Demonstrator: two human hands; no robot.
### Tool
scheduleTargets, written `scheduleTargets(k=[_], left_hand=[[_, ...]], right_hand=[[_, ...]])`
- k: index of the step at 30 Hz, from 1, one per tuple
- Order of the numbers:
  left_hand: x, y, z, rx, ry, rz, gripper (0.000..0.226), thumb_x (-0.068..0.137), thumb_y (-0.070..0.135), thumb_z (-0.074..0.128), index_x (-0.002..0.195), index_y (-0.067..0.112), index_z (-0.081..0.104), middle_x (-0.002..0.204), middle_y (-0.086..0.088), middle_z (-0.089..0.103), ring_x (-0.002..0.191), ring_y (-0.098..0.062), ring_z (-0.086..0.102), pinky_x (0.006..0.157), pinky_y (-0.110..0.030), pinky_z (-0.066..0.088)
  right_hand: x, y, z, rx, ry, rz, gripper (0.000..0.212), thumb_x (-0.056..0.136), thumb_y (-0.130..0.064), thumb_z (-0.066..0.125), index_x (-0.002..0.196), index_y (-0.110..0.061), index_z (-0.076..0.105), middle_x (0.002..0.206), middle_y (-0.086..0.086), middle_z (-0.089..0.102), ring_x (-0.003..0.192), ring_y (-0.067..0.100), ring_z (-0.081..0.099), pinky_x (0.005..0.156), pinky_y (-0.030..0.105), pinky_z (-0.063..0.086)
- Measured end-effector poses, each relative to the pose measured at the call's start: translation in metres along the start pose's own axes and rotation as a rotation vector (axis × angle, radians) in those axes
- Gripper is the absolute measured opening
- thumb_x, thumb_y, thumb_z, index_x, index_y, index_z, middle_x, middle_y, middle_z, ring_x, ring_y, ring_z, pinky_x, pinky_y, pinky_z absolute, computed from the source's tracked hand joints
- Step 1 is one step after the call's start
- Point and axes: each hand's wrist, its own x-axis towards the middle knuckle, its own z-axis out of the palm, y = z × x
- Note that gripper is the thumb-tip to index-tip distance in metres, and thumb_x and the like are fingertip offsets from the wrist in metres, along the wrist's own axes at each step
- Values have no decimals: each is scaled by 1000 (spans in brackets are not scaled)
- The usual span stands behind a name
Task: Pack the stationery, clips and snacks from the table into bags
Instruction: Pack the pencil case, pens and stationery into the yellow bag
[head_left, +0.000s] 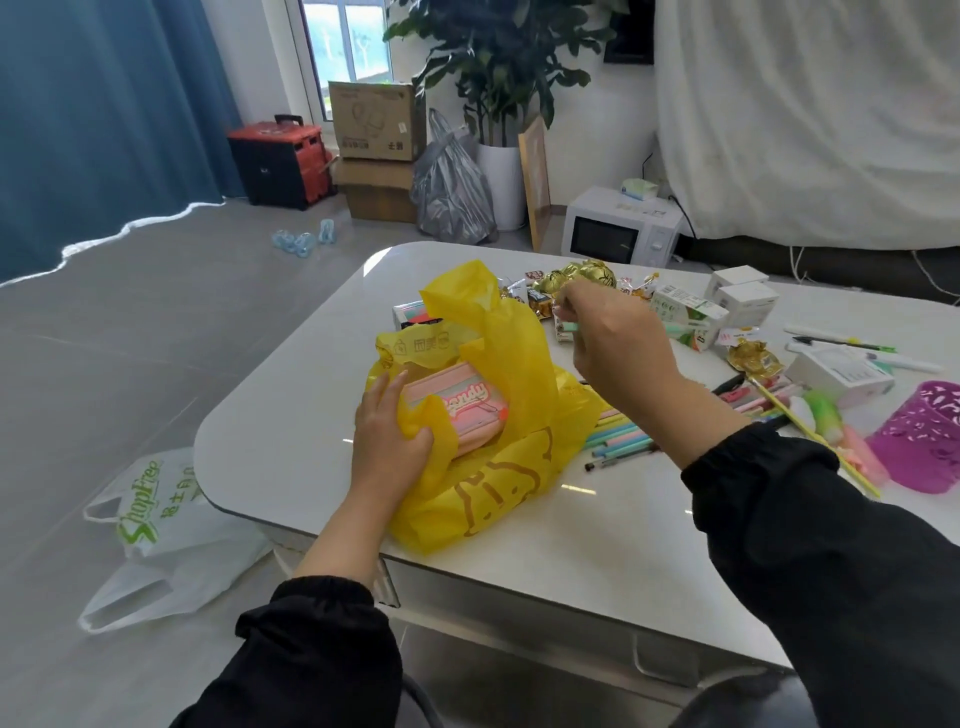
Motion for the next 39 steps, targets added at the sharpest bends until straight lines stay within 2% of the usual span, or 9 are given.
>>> scheduleTargets(k=[4,10,14,16,25,29,32,35,39], left_hand=[[-2,-1,-11,-72,15,-91,72,80,7,65,144,14,33,146,-12,33,136,-26,30,110,-35,26],[-9,-5,-33,-83,158,-288,75,81,22,67,145,19,29,138,-11,42,128,-28,39,100,-41,37],[-5,-11,-43,-300,141,-445,11,77,17,62,87,12,59,81,-4,58,81,-24,53,61,-30,39],[-4,-12,-46,-445,162,-443,19,77,4,58,63,13,49,61,0,45,64,-18,41,52,-28,29],[-1,-6,-59,-822,107,-380,31,78,-13,49,93,6,67,73,-7,66,64,-17,59,51,-24,50],[3,-6,-57,-1124,87,-555,29,99,8,34,82,11,58,68,-4,63,68,-18,55,63,-28,49],[1,-12,-58,-1085,133,-583,29,89,11,47,63,16,59,44,7,55,57,-15,49,43,-16,43],[2,-25,-61,-994,167,-616,25,87,-2,43,88,11,65,70,-7,65,68,-25,56,54,-23,45],[1,-26,-65,-809,219,-456,68,78,-16,34,124,26,61,122,-6,60,108,-25,60,83,-36,51]], right_hand=[[29,-28,-3,237,286,191,11,88,0,52,82,6,60,68,12,62,58,13,50,53,19,34],[51,-54,8,630,283,541,11,92,-2,50,83,-5,56,72,-6,58,63,-1,51,59,18,41],[59,-66,19,721,107,594,10,93,-6,48,84,-6,52,65,-6,56,61,5,54,63,25,45],[62,-73,26,687,-38,544,11,93,-9,48,84,-5,52,66,0,59,64,13,56,66,32,45],[68,-81,54,506,-443,413,14,97,-17,49,99,-3,51,84,16,65,79,34,62,69,41,49],[70,-91,64,488,-482,337,13,98,-18,49,98,-5,49,80,14,62,75,34,60,60,36,40],[69,-92,69,515,-454,380,12,97,-18,50,98,-5,48,71,6,55,70,30,56,54,30,35],[61,-88,73,556,-558,408,13,93,-14,57,100,-11,46,76,3,57,72,26,57,57,27,42],[46,-87,78,575,-656,472,21,86,-10,65,99,-15,49,79,-2,55,72,18,56,59,26,45]])
